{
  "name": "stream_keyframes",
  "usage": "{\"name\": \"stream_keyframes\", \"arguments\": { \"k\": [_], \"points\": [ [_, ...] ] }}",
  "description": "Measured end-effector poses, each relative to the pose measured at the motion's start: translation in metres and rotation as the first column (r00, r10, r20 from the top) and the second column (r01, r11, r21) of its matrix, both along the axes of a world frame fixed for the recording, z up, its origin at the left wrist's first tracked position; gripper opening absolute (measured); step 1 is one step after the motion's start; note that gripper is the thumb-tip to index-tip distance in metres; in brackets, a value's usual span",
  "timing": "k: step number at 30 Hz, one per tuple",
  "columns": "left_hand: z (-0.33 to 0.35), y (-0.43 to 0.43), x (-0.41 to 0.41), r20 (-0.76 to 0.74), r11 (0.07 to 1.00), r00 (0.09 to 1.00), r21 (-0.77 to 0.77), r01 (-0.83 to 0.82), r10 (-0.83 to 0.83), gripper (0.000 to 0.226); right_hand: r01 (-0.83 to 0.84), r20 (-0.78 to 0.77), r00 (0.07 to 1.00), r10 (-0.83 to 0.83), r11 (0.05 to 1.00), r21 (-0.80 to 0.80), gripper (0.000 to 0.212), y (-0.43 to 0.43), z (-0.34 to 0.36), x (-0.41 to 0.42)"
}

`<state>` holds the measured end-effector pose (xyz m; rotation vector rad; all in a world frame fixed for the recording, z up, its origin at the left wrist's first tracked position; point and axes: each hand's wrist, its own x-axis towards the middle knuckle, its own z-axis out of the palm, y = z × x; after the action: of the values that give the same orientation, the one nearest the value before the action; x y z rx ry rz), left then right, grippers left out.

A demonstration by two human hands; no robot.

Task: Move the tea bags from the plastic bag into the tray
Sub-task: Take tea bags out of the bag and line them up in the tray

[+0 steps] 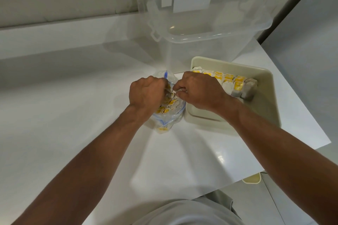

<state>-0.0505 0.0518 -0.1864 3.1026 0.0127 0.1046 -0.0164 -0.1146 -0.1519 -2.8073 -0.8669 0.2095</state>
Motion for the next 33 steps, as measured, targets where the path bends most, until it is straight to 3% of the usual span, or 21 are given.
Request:
{"name": "stream_keyframes", "arguments": {
  "k": [11, 22, 33],
  "points": [
    [0.016, 0.012, -0.005, 0.000, 0.972, 0.994, -0.212, -0.105, 0.107, 0.014, 0.015, 0.034, 0.999, -0.016, 0.999, 0.046, 0.025, -0.002, 0.001, 0.000],
    [0.039, 0.025, -0.014, -0.186, 0.798, 0.982, -0.588, -0.127, 0.019, 0.010, 0.090, -0.115, 0.992, -0.061, 0.960, 0.266, 0.048, 0.005, 0.003, -0.001],
    [0.047, 0.021, -0.019, -0.313, 0.598, 0.946, -0.776, -0.202, -0.087, 0.007, 0.165, -0.142, 0.982, -0.122, 0.922, 0.349, 0.016, -0.005, 0.002, 0.003]
  ]
}}
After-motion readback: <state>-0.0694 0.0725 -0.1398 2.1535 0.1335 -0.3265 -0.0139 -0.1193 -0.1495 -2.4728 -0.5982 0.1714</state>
